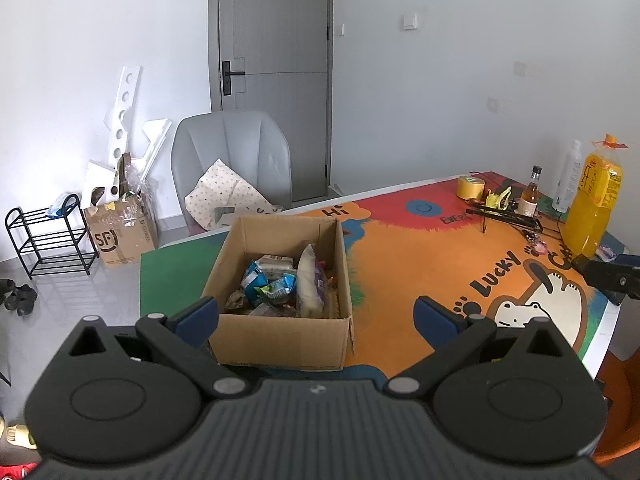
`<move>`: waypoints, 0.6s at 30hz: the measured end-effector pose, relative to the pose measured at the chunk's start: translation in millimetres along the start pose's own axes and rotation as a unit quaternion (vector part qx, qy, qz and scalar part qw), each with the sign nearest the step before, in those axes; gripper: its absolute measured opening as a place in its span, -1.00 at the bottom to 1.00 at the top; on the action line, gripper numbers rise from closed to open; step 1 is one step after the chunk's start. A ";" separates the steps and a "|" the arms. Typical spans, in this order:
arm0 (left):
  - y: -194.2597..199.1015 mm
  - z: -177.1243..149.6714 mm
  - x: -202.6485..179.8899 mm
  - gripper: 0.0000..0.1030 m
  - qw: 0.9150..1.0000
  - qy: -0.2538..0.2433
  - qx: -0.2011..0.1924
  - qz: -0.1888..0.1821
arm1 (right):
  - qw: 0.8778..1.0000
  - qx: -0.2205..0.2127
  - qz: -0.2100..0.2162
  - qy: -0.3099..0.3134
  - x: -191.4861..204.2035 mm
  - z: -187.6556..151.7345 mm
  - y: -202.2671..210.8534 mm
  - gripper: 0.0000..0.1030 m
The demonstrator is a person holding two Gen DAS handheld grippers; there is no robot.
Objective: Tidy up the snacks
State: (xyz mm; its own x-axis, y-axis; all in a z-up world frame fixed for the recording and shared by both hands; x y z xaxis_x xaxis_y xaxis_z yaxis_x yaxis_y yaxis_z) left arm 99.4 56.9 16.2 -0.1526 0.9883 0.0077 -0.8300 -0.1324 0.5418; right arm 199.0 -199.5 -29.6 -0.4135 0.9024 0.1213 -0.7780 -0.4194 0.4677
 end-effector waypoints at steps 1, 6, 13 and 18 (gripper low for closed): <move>0.0 0.1 -0.1 1.00 1.000 0.000 0.000 -0.001 | 1.000 0.000 0.000 0.000 -0.2 0.1 0.4 1.00; 0.0 -0.6 -1.3 1.00 1.000 -0.001 0.001 -0.003 | 1.000 0.001 0.000 -0.001 -1.5 0.3 1.2 1.00; -0.6 -0.7 -1.3 1.00 1.000 -0.001 0.001 -0.004 | 1.000 0.002 0.001 0.003 1.0 1.3 2.1 1.00; -0.9 -1.4 -1.7 1.00 1.000 -0.002 0.000 -0.003 | 1.000 0.003 0.000 0.002 0.4 1.2 1.3 1.00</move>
State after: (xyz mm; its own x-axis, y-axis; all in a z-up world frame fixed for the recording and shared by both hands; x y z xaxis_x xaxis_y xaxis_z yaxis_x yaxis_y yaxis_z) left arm 99.7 55.3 14.4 -0.1448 0.9894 0.0072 -0.8309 -0.1255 0.5421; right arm 198.4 -199.6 -27.9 -0.4159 0.9018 0.1176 -0.7754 -0.4192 0.4722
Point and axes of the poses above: each gripper's, at about its wrist camera, not at the fingertips, and y roughly against the way its jaws point, x to its left, z to its top, the point moved 7 cm from there along -y, roughly the way its jaws point, and after that the axes turned 1 degree about x, right-handed, at the moved point
